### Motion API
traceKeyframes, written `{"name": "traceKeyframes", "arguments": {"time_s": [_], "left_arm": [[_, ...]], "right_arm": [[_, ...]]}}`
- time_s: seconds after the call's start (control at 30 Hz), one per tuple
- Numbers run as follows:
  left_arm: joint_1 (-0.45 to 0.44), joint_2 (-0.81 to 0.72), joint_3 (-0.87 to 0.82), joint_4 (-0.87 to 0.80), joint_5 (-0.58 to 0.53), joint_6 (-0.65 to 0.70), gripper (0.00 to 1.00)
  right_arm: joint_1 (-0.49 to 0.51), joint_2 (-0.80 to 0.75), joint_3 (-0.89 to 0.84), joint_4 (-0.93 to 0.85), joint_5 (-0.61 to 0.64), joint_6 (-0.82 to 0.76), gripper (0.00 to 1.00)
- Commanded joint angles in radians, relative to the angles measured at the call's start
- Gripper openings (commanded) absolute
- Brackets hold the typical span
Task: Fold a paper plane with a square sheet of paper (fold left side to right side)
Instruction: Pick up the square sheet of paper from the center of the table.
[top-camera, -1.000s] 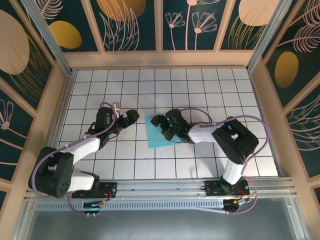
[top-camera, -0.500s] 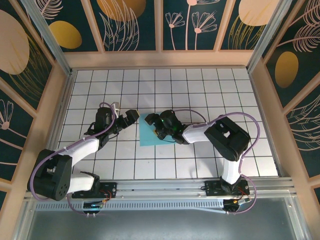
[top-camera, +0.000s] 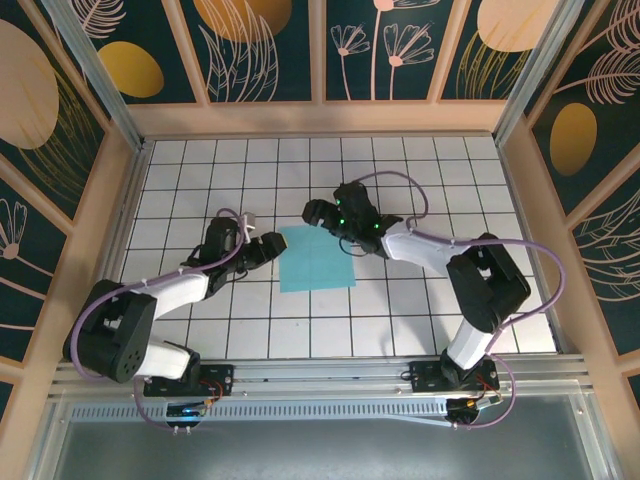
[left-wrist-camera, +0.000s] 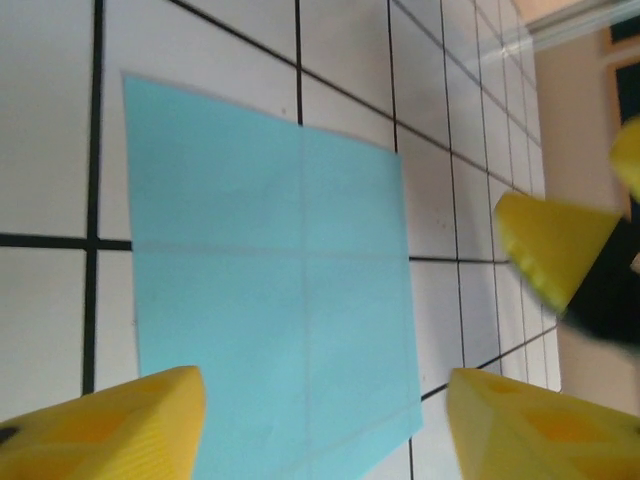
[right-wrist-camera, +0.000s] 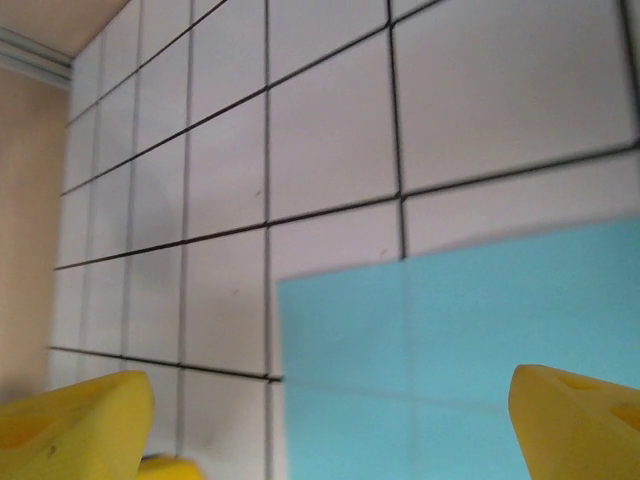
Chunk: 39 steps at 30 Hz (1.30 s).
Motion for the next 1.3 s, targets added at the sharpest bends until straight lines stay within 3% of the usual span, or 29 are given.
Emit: {"name": "traceKeyframes", "arguments": {"time_s": [0.0,0.2,0.3,0.73,1.27], "left_arm": [[-0.037,0.039,0.037,-0.026,0.02,0.014,0.56],[-0.089,0.112,0.064,-0.068,0.0,0.024,0.38],[-0.097,0.12,0.065,-0.087,-0.026,0.03,0.34],[-0.1,0.169,0.056,-0.103,-0.061,0.053,0.27],[-0.103,0.231,0.054,-0.09,-0.083,0.058,0.26]], "right_arm": [[-0.029,0.076,0.084,-0.24,0.079,-0.251,0.94],[-0.053,0.21,0.192,-0.328,0.115,-0.355,0.99],[-0.051,0.252,0.225,-0.338,0.122,-0.376,0.99],[-0.038,0.308,0.263,-0.33,0.104,-0.393,0.99],[0.019,0.325,0.255,-0.367,0.063,-0.362,0.92]]}}
